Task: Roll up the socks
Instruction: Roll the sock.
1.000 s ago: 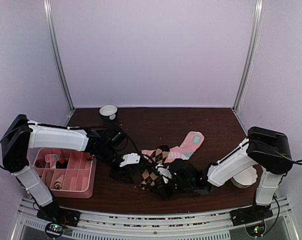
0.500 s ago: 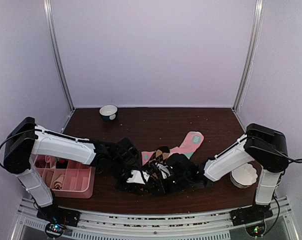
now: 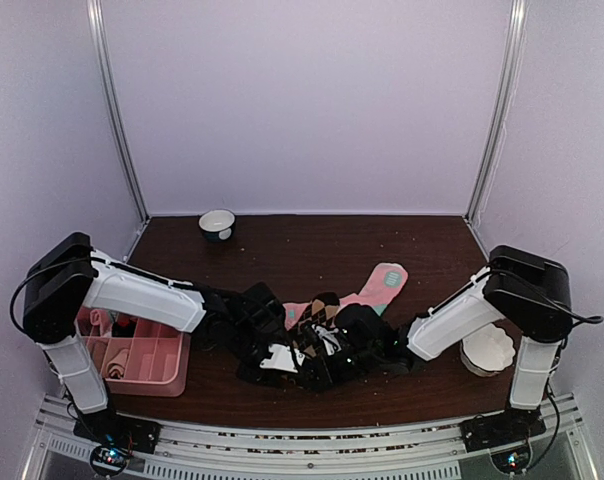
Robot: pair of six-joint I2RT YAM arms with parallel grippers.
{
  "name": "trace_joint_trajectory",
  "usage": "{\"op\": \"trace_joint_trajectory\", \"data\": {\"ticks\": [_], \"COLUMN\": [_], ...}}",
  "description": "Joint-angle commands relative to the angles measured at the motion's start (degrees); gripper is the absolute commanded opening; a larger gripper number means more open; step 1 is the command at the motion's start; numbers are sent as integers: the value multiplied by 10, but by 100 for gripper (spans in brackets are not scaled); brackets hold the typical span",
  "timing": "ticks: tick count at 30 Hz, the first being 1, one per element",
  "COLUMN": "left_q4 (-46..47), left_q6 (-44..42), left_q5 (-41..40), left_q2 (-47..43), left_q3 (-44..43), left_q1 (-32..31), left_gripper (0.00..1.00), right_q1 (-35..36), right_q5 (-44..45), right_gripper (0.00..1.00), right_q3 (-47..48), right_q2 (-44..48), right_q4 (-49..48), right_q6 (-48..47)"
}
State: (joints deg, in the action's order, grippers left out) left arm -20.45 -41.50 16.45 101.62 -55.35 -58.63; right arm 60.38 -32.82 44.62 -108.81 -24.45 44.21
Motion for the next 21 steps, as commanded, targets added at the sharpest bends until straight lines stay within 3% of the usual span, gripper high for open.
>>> {"op": "trace_joint_trajectory", "data": {"ticks": [1,6,14,21], "left_q4": [12,4,-53,-3], "left_q6": [-3,1,-2,-7], "left_q5": [-23,-36,50,31], "left_q2": [23,19,-58,-30], "left_q3": [-10,-19,-10,-8], "left_q1": [-3,-3,-3,-3], "left_gripper": [33,33,34,35], "right_q1": [-2,-5,-13,-16], "right_q5": [-9,-18,-21,-25], "right_gripper": [0,0,0,0], "right_q3": [-21,-22,-35,-32], "right_q2": [-30,-34,-35,-41], "right_q4": [64,61,46,45], "right_q6": [-1,1,11,17]}}
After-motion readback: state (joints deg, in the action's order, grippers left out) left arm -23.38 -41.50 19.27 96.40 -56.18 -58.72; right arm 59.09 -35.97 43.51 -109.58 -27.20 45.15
